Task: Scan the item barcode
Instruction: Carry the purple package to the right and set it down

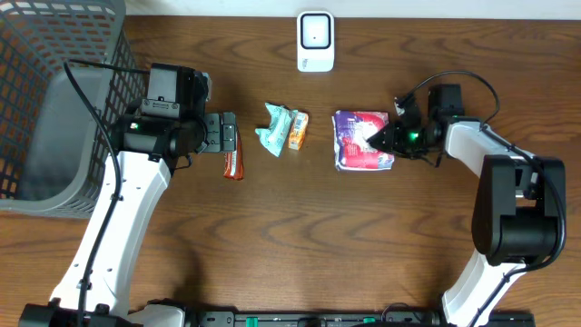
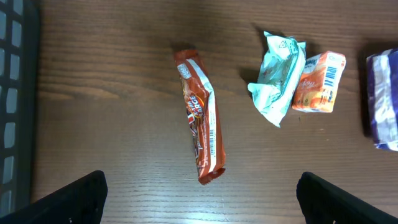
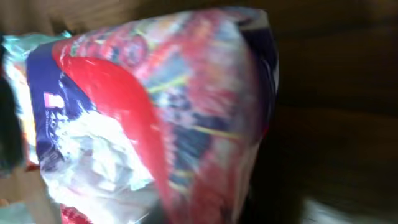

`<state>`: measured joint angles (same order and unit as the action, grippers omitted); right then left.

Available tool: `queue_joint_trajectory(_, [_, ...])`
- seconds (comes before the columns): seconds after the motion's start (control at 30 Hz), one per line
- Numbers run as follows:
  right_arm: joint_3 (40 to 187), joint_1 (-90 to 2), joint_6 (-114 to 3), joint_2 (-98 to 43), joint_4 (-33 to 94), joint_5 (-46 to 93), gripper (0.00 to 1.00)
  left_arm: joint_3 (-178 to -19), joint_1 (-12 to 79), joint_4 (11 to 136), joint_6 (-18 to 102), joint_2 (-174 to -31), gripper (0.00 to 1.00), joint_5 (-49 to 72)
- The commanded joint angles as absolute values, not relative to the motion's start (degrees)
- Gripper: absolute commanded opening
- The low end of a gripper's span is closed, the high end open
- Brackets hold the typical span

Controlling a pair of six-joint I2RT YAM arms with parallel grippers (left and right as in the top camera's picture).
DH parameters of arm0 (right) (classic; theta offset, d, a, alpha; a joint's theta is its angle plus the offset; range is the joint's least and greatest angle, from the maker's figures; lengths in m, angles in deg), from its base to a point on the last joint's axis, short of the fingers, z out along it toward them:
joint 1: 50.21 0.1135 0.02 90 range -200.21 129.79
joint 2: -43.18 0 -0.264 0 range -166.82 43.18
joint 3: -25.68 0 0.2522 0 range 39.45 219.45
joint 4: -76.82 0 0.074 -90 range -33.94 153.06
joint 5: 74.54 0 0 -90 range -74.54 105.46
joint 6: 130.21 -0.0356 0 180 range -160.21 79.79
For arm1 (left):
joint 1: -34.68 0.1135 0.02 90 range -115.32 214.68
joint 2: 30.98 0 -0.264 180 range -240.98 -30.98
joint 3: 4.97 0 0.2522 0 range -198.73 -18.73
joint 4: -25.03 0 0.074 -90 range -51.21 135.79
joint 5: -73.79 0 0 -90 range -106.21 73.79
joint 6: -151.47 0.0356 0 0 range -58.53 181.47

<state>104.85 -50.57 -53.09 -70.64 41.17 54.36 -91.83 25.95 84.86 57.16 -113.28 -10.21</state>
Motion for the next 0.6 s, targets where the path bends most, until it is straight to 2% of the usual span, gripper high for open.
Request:
queue_joint_trajectory(0.0, [104.28,-49.02,-60.07,-70.84,44.23,59.84,0.01,-91.92,25.97,84.84,56.87,-113.5,0.98,-10.73])
queue_joint_trajectory(0.13, [107.13,-49.0,-67.98,-70.84,54.72,69.07,0.01,-91.92,25.97,84.84,56.87,-113.5,0.98,-10.73])
queue_joint_trajectory(0.27, [112.24,-48.94,-81.29,-70.84,67.2,69.2,0.01,-91.92,25.97,84.84,56.87,-113.5,0.98,-10.73])
queue_joint_trajectory(0.43, [114.67,-46.16,-87.91,-70.84,81.93,55.01,0.02,-91.92,25.97,84.84,56.87,-113.5,0.98,-10.73])
queue_joint_trajectory(0.57, [114.67,-41.31,-87.98,-70.86,82.61,34.8,0.01,-91.92,25.97,84.84,56.87,-113.5,0.98,-10.73])
